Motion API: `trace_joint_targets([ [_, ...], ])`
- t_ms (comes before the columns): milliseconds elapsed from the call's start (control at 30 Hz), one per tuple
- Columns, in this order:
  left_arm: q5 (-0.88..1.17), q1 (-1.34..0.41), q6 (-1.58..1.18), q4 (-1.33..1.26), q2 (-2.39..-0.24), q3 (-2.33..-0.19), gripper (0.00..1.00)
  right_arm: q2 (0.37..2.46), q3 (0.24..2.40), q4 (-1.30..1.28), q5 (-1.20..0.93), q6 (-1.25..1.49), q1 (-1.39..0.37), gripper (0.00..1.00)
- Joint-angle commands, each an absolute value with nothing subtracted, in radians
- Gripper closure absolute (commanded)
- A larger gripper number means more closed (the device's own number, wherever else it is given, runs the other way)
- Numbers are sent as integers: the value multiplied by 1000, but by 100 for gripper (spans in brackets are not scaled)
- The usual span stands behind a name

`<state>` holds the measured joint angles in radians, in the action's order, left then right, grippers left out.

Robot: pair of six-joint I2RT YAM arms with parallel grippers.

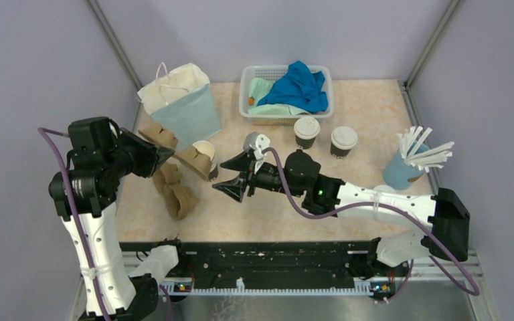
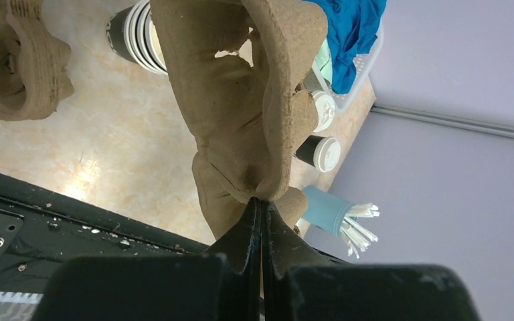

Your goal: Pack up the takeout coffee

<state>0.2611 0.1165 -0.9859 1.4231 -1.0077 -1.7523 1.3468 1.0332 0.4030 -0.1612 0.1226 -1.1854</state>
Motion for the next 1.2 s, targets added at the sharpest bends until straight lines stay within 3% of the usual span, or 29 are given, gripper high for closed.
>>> trace_joint_targets([
  [0,319,115,-1009,1405,-1004,-1752,100,1379,1054,542,-140,74,-1216,40],
  [100,331,116,-1010,1402,-1008,-1755,100,1399,1061,548,-118,65,-1229,41],
  [233,331,115,-1010,1403,-1010,-1758,100,1420,1082,548,-78,56,-1240,52],
  [400,324,115,-1005,1409,-1009,-1756,100,1426,1089,560,-20,58,-1253,58],
  [867,325,115,-1018,1398,-1007,-1740,100,1447,1150,538,31,42,-1284,53],
  [967,317,116,-1024,1401,-1000,-1737,100,1470,1182,504,45,38,-1284,59],
  [1067,314,115,-1032,1397,-996,-1733,100,1479,1200,457,85,42,-1284,72],
  [1167,295,115,-1022,1380,-984,-1719,100,1443,1183,443,141,43,-1286,93],
])
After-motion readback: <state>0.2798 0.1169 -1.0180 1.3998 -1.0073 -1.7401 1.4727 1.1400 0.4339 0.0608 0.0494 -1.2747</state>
